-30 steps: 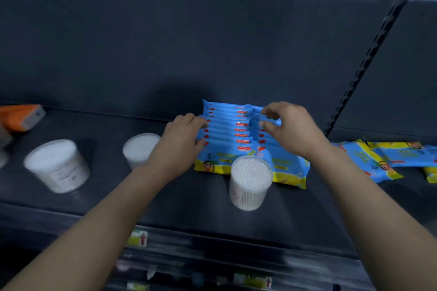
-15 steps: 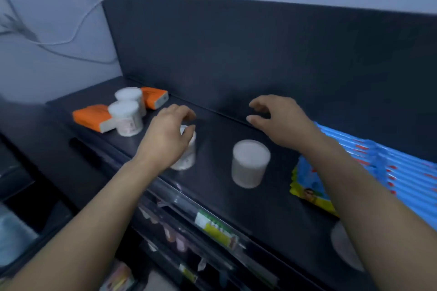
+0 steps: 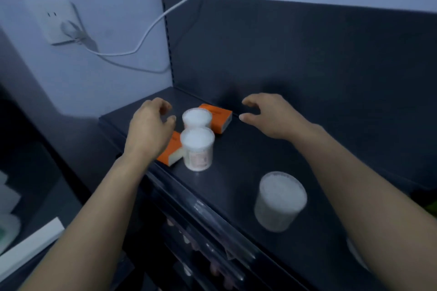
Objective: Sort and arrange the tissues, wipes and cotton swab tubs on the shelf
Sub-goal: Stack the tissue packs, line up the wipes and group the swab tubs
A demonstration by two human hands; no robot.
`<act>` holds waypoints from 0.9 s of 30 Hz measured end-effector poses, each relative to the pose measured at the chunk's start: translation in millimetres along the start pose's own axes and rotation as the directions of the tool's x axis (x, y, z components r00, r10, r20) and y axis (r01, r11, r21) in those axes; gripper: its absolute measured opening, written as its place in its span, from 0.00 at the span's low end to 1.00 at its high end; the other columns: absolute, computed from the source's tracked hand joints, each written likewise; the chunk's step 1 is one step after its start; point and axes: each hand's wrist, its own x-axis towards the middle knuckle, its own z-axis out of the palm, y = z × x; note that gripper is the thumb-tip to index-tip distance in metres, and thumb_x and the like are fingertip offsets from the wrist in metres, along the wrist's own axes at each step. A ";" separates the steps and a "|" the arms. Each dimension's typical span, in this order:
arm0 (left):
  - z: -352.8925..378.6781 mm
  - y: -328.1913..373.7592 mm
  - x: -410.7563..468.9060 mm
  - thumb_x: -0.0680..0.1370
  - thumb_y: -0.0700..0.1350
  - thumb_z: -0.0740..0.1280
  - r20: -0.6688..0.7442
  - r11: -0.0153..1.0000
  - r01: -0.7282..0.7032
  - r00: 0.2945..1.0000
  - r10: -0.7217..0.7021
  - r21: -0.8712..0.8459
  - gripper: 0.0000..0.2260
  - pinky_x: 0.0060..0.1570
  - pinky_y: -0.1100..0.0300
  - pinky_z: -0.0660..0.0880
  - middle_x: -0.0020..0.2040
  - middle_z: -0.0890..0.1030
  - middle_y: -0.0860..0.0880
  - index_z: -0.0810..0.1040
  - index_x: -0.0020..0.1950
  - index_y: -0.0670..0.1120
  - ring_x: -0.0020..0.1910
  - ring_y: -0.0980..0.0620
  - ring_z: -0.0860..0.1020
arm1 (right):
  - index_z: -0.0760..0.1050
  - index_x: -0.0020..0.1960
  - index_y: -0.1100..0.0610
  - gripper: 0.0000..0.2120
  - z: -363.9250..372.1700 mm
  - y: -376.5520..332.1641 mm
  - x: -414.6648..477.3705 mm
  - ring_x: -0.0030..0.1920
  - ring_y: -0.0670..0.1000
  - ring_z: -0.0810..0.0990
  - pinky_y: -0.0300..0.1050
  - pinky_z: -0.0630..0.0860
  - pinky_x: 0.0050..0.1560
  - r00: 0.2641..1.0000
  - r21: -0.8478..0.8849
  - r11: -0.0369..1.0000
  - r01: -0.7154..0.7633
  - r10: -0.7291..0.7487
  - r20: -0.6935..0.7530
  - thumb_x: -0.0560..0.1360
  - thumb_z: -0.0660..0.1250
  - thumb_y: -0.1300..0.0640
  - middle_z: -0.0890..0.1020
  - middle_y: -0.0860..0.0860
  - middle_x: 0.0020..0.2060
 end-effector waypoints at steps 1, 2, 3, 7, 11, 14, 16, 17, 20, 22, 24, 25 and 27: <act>-1.2 -6.7 3.9 0.74 0.41 0.66 0.001 1.000 0.022 1.000 -0.022 0.002 0.11 0.54 0.55 0.70 0.54 0.79 0.43 0.76 0.56 0.42 0.52 0.45 0.77 | 0.68 0.70 0.55 0.23 4.9 -3.0 10.6 0.67 0.51 0.71 0.46 0.69 0.65 1.000 0.002 1.000 -0.001 0.001 0.022 0.77 0.64 0.49 0.73 0.52 0.68; -1.9 -13.2 7.2 0.75 0.41 0.66 0.002 0.999 0.044 0.999 -0.044 0.006 0.11 0.53 0.55 0.70 0.55 0.79 0.43 0.76 0.56 0.42 0.53 0.45 0.76 | 0.67 0.70 0.55 0.24 9.9 -4.6 21.2 0.67 0.51 0.72 0.46 0.69 0.65 0.999 0.007 1.000 -0.001 0.001 0.046 0.77 0.64 0.49 0.73 0.52 0.68; -2.2 -19.3 10.0 0.75 0.42 0.66 0.002 0.998 0.067 0.998 -0.067 0.012 0.12 0.53 0.56 0.70 0.55 0.79 0.43 0.76 0.57 0.42 0.53 0.45 0.76 | 0.67 0.70 0.56 0.24 15.1 -5.7 32.1 0.66 0.52 0.72 0.46 0.70 0.64 0.998 0.009 1.000 0.001 -0.002 0.067 0.77 0.64 0.50 0.73 0.52 0.68; -1.0 -39.9 14.0 0.75 0.43 0.66 0.027 0.985 0.149 0.988 -0.152 0.084 0.13 0.50 0.57 0.69 0.56 0.77 0.42 0.75 0.58 0.41 0.54 0.45 0.76 | 0.68 0.70 0.56 0.23 33.6 -1.8 71.8 0.66 0.53 0.72 0.48 0.70 0.65 0.993 0.018 1.000 0.012 -0.014 0.114 0.77 0.65 0.51 0.73 0.54 0.67; 6.0 -47.4 14.4 0.75 0.45 0.66 0.112 0.957 0.221 0.963 -0.244 0.188 0.16 0.50 0.57 0.69 0.60 0.75 0.41 0.73 0.61 0.41 0.56 0.43 0.74 | 0.68 0.70 0.58 0.23 48.3 11.4 108.1 0.66 0.55 0.72 0.50 0.70 0.66 0.986 0.032 0.999 0.005 -0.010 0.164 0.77 0.65 0.52 0.73 0.56 0.67; 15.5 -48.8 14.9 0.74 0.50 0.68 0.169 0.917 0.289 0.925 -0.341 0.274 0.22 0.51 0.55 0.68 0.62 0.72 0.41 0.70 0.64 0.41 0.58 0.41 0.73 | 0.69 0.69 0.58 0.24 65.6 21.7 133.3 0.64 0.56 0.73 0.50 0.71 0.64 0.970 0.027 1.000 0.010 -0.017 0.242 0.75 0.67 0.51 0.74 0.57 0.66; 20.1 -50.6 15.0 0.72 0.54 0.70 0.172 0.880 0.361 0.889 -0.425 0.309 0.28 0.52 0.53 0.69 0.63 0.69 0.40 0.67 0.66 0.42 0.59 0.40 0.72 | 0.71 0.65 0.58 0.22 78.3 24.7 147.1 0.59 0.55 0.76 0.48 0.73 0.58 0.950 0.023 0.999 0.023 -0.028 0.310 0.74 0.68 0.50 0.76 0.56 0.62; 21.7 -51.4 14.9 0.71 0.57 0.71 0.172 0.857 0.406 0.864 -0.474 0.318 0.32 0.53 0.52 0.69 0.63 0.67 0.40 0.65 0.67 0.41 0.59 0.39 0.72 | 0.73 0.63 0.57 0.21 84.5 25.3 153.1 0.56 0.54 0.76 0.46 0.73 0.54 0.938 0.023 0.999 0.027 -0.033 0.346 0.73 0.68 0.48 0.78 0.54 0.58; 27.3 -53.5 15.9 0.68 0.61 0.71 0.186 0.790 0.520 0.784 -0.592 0.323 0.39 0.54 0.50 0.70 0.65 0.66 0.38 0.61 0.68 0.40 0.60 0.37 0.72 | 0.73 0.56 0.56 0.22 99.7 26.6 167.7 0.52 0.54 0.78 0.44 0.72 0.47 0.904 -0.010 0.999 0.041 -0.033 0.426 0.69 0.71 0.43 0.79 0.51 0.51; 33.6 -56.8 18.0 0.66 0.63 0.71 0.210 0.763 0.564 0.743 -0.636 0.316 0.41 0.55 0.50 0.70 0.65 0.68 0.37 0.61 0.68 0.39 0.62 0.39 0.72 | 0.72 0.54 0.54 0.23 105.7 27.0 175.1 0.52 0.55 0.79 0.46 0.75 0.49 0.893 -0.051 0.997 0.051 -0.023 0.449 0.66 0.72 0.42 0.79 0.52 0.51; 39.9 -62.0 20.4 0.65 0.62 0.73 0.235 0.752 0.588 0.719 -0.654 0.296 0.41 0.56 0.49 0.72 0.64 0.71 0.38 0.61 0.67 0.39 0.60 0.40 0.73 | 0.70 0.58 0.53 0.26 107.5 27.7 179.6 0.54 0.55 0.78 0.48 0.76 0.54 0.883 -0.072 0.997 0.035 0.003 0.470 0.65 0.73 0.44 0.79 0.52 0.55; 42.8 -64.2 21.9 0.65 0.61 0.74 0.249 0.748 0.601 0.707 -0.661 0.281 0.42 0.55 0.49 0.74 0.63 0.72 0.38 0.60 0.67 0.39 0.59 0.40 0.74 | 0.69 0.62 0.54 0.29 107.9 28.8 180.7 0.56 0.55 0.77 0.49 0.75 0.56 0.875 -0.077 0.997 0.016 0.023 0.484 0.66 0.73 0.45 0.77 0.53 0.57; 46.6 -67.8 24.9 0.63 0.59 0.76 0.283 0.727 0.647 0.670 -0.686 0.230 0.43 0.48 0.50 0.77 0.61 0.73 0.38 0.58 0.68 0.40 0.55 0.39 0.77 | 0.62 0.70 0.57 0.37 109.3 32.5 181.3 0.60 0.56 0.75 0.48 0.73 0.60 0.869 -0.090 0.995 -0.032 0.073 0.489 0.67 0.74 0.47 0.73 0.55 0.63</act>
